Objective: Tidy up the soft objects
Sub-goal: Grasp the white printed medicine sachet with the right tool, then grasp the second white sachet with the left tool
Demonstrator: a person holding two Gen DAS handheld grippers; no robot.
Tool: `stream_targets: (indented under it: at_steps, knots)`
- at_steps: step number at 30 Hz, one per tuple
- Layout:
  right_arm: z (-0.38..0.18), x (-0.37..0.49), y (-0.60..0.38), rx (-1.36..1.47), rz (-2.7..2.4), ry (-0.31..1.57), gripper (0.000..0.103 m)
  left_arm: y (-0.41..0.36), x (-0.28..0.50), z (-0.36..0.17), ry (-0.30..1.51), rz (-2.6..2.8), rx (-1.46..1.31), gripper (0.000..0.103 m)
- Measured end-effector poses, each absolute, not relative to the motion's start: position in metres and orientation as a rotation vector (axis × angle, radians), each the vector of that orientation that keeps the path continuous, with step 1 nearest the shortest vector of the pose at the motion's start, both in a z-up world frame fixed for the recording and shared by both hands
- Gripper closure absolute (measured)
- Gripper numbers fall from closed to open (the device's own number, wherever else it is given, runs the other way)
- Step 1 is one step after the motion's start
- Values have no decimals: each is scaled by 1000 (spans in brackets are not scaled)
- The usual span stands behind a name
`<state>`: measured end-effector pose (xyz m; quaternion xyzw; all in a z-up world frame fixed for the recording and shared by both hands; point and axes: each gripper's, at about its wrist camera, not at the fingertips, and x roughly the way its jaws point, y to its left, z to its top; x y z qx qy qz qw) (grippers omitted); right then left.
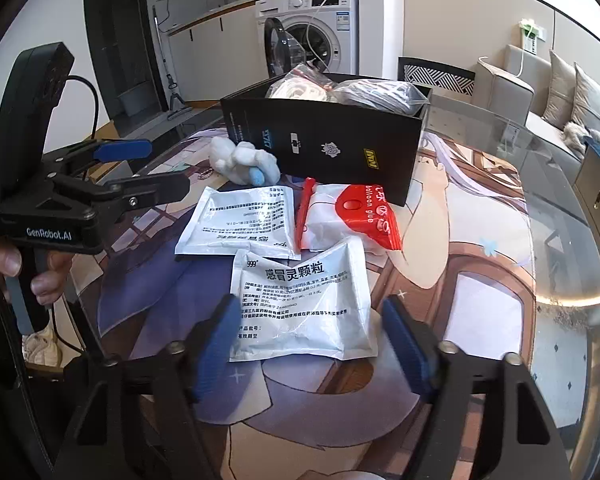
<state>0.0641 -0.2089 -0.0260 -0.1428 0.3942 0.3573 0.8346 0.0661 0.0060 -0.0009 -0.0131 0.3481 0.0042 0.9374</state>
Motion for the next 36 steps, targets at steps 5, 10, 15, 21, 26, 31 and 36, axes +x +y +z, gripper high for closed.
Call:
stream_targets:
  at_steps: [5,10,15,21,26,31,36]
  knots:
    - [-27,59,-198,-336,756,827,10,6,67,-1,713,7,-25,0]
    - [-34,61,-184,-389,735,850,10,6,67,-2,712,6,-23,0]
    - [-29,70,-185,-365,704,862,37,5,67,-2,713,6,-24,0]
    - [-27,69,-196,-366,709,850,56,2,67,-4,716,4,-20,0]
    - [-27,66,-202,-347,725,837,58,0,67,-5,720,0,-18,0]
    - [-17,66,-212,-309,732,810,58,-5,69,-7,731,-17,-13,0]
    - [-6,68,-224,-292,708,782,58,-16,75,-14,762,-49,27,0]
